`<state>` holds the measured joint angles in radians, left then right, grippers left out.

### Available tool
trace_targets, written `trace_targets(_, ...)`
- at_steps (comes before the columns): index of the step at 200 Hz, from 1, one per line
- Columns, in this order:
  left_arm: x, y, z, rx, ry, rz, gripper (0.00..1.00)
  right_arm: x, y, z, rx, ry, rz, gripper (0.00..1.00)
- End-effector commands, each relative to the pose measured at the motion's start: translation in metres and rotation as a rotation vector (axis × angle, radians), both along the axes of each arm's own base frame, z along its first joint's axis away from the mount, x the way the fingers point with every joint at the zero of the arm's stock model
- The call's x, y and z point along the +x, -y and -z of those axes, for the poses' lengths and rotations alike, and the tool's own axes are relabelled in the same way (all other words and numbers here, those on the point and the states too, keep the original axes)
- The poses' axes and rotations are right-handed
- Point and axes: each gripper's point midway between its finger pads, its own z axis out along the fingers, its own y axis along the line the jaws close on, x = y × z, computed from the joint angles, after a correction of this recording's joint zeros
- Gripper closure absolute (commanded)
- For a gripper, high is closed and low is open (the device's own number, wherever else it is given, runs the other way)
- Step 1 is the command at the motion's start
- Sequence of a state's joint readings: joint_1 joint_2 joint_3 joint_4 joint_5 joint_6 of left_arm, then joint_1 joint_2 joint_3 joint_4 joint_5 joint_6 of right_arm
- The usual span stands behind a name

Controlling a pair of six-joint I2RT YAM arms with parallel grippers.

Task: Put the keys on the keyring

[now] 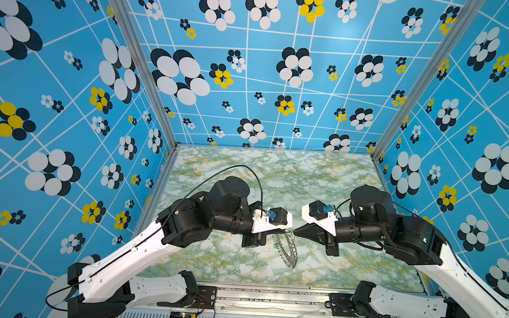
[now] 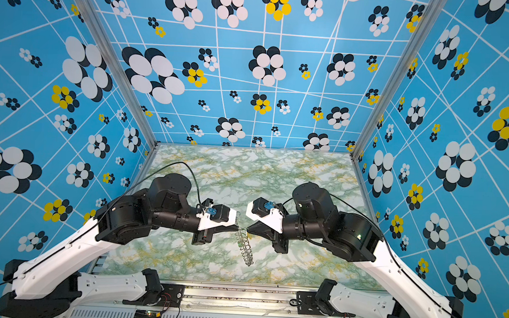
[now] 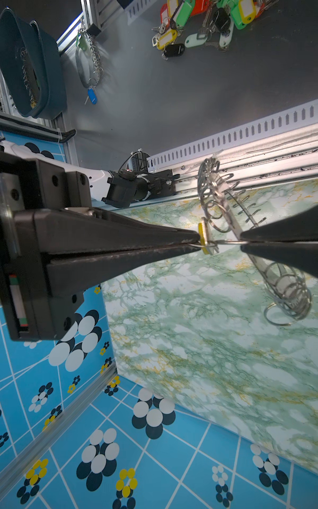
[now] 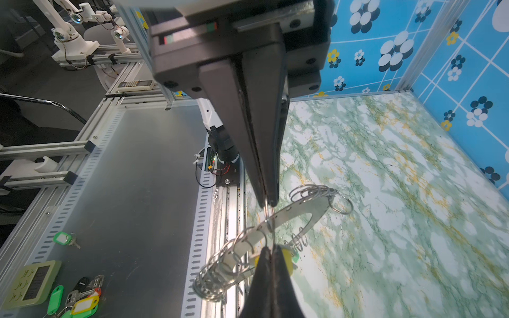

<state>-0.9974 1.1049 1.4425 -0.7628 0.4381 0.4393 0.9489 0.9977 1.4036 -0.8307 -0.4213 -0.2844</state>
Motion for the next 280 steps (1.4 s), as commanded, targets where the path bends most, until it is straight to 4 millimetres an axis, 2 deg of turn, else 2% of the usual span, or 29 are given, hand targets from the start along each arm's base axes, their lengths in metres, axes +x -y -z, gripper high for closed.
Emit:
trace_targets(1, -0.008, 0.000, -0.013, -0.036, 0.021, 0.036, 1.00, -0.002, 0.001, -0.014, 0.033, 0.031, -0.004, 1.00)
trace_targets(112, -0.011, -0.002, -0.013, -0.025, 0.023, 0.037, 1.00, -0.002, 0.005, -0.016, 0.032, 0.048, 0.005, 1.00)
trace_targets(280, -0.010, -0.003, -0.021, -0.039, 0.045, 0.036, 1.00, -0.008, -0.001, 0.000, -0.004, -0.006, -0.041, 1.00)
